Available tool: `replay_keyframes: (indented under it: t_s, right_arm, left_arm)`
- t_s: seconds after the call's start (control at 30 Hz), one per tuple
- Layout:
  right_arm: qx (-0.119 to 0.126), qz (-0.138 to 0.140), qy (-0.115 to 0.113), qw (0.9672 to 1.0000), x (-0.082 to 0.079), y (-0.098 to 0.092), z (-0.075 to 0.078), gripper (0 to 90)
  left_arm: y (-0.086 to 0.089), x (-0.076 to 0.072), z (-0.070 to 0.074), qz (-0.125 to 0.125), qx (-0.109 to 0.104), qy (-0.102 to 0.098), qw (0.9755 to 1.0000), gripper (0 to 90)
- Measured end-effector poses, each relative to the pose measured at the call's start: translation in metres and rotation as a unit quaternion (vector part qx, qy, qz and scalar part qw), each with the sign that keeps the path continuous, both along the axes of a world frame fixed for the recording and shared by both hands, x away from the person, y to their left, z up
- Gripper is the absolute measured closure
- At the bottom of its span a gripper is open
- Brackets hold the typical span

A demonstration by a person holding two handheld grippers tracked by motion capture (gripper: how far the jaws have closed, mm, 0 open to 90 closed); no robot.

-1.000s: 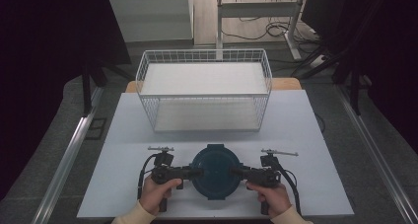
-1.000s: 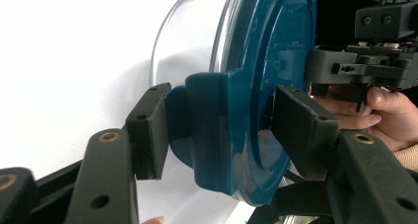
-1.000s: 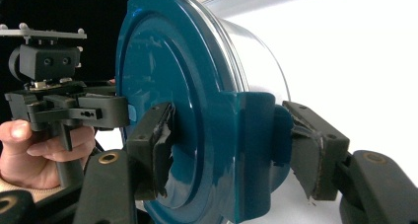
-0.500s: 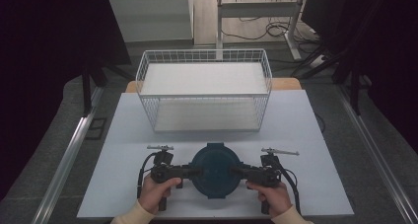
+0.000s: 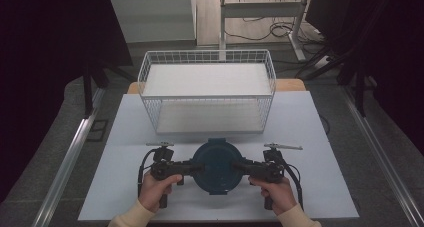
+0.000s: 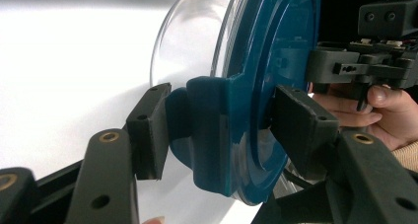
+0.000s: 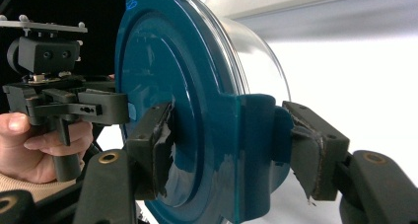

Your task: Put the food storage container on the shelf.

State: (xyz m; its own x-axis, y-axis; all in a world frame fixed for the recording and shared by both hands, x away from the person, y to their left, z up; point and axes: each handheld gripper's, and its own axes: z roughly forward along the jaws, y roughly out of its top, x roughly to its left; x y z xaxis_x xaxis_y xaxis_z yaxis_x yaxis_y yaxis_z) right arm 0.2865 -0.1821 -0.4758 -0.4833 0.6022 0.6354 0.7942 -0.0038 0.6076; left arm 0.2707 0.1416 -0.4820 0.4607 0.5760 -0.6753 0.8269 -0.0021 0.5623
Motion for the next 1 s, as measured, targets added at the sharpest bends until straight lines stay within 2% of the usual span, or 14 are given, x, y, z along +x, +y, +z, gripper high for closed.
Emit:
replay_keyframes:
  t_s: [0.2, 0.6, 1.0]
  right_arm:
    - [0.005, -0.001, -0.008, 1.0, 0.005, -0.002, 0.008, 39.0]
    - [0.008, -0.004, -0.045, 0.9989, 0.022, 0.001, 0.047, 39.1]
    - [0.002, -0.002, -0.073, 0.9973, 0.031, 0.005, 0.076, 39.1]
  left_arm:
    - [-0.002, 0.008, 0.014, -0.003, 0.006, -0.019, 0.9998, 42.2]
    - [0.001, 0.024, 0.05, -0.001, 0.005, -0.042, 0.9991, 42.3]
    - [0.005, 0.036, 0.079, -0.001, 0.002, -0.062, 0.9981, 42.3]
